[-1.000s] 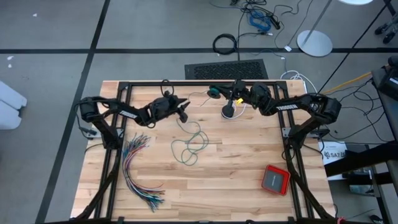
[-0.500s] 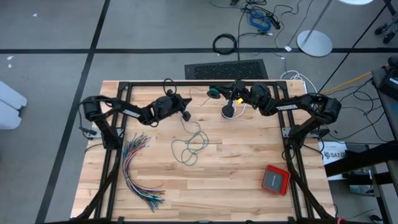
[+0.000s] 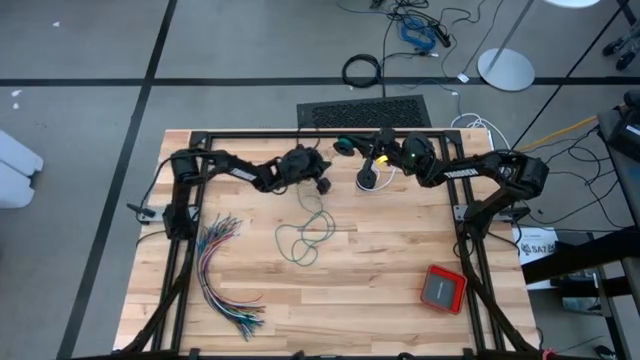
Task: Coil cords
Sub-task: Coil the green wire onto the spool
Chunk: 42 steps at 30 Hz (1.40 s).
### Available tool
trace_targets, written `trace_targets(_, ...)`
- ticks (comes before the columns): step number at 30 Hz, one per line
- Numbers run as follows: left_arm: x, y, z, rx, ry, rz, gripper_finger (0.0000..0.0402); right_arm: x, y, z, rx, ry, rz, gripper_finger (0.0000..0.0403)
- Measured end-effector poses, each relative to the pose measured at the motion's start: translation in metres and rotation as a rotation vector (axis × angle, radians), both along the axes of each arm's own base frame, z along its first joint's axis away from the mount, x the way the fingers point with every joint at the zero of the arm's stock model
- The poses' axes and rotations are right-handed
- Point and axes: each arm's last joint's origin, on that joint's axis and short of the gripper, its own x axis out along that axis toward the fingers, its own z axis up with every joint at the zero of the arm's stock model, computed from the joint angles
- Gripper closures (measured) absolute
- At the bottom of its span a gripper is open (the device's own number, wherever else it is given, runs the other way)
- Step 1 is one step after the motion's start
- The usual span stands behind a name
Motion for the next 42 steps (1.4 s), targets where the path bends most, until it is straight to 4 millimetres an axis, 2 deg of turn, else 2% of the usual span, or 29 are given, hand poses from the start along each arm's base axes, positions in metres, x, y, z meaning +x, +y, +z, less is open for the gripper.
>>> trace_targets(9,0.042,0.005,0.035,0.040,0.036,-0.095,0.0401,0.000,-0.001,-0.002,0.020,0.013,-0.135,0.0403)
trace_targets(13,0.053,0.002,0.033,0.031,0.057,-0.118,0.0401,0.001,0.000,-0.001,0.025,0.002,-0.150,0.0403)
trace_targets(18,0.065,-0.005,0.021,-0.005,0.072,-0.155,0.0401,0.004,0.005,0.001,0.018,-0.023,-0.155,0.0403)
trace_targets(21,0.070,-0.009,0.017,-0.022,0.087,-0.174,0.0401,0.006,0.008,-0.001,0.018,-0.022,-0.143,0.0403)
trace_targets(27,0.077,-0.012,0.024,-0.015,0.062,-0.202,0.0401,0.008,0.007,-0.005,0.048,-0.025,-0.139,0.0403)
trace_targets(36,0.082,-0.021,0.029,-0.031,0.066,-0.258,0.0401,0.021,0.000,-0.030,0.090,0.043,-0.144,0.0403)
trace_targets(42,0.075,-0.025,0.028,-0.059,0.168,-0.269,0.0401,0.025,-0.004,-0.040,0.109,0.075,-0.144,0.0403)
